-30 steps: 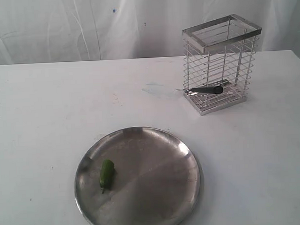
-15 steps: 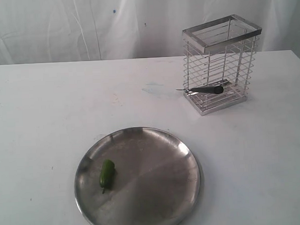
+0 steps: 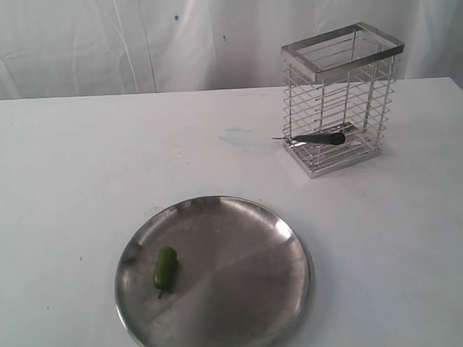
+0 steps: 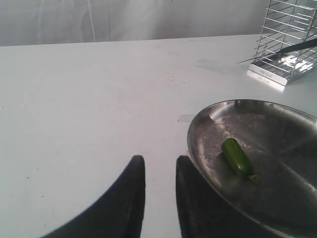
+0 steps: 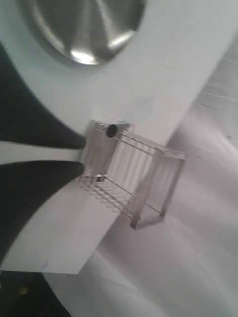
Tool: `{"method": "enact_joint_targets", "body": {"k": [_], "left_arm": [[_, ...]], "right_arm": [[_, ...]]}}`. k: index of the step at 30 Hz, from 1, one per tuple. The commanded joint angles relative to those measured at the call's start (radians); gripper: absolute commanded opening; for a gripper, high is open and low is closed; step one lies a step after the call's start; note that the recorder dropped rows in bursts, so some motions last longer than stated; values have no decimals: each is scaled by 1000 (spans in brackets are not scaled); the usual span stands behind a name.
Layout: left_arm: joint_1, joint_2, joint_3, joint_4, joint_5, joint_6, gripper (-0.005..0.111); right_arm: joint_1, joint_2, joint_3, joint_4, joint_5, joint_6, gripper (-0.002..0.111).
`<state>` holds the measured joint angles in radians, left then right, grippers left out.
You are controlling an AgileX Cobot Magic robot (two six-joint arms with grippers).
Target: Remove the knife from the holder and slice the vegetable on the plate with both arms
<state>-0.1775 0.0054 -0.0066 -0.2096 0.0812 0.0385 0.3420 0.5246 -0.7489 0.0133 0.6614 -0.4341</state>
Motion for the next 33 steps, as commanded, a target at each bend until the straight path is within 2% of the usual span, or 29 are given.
{"method": "enact_joint_targets", "body": {"k": [1, 3, 4, 8, 14, 20, 24, 29, 33], "left_arm": [[-4, -5, 7, 0, -4, -6, 28], [-4, -5, 7, 0, -4, -6, 28], [-4, -5, 7, 0, -4, -6, 28], [-4, -5, 7, 0, -4, -6, 28], [-4, -5, 7, 0, -4, -6, 28], [-4, -5, 7, 0, -4, -6, 28], [-4, -5, 7, 0, -4, -6, 28], [-4, -5, 7, 0, -4, -6, 28], [-4, -5, 7, 0, -4, -6, 28]], "right_arm": [[81, 185, -61, -13, 5, -163, 43], [113, 276, -61, -50, -43, -249, 59], [127, 314, -61, -64, -70, -277, 61], [171, 493, -61, -176, -198, -336, 61], [174, 710, -61, -398, -306, -336, 61], [172, 829, -68, -642, -411, -111, 61], [111, 896, -86, -788, -427, 68, 61], [25, 956, -120, -802, -503, 148, 61], [18, 982, -120, -799, -529, 148, 61]]}}
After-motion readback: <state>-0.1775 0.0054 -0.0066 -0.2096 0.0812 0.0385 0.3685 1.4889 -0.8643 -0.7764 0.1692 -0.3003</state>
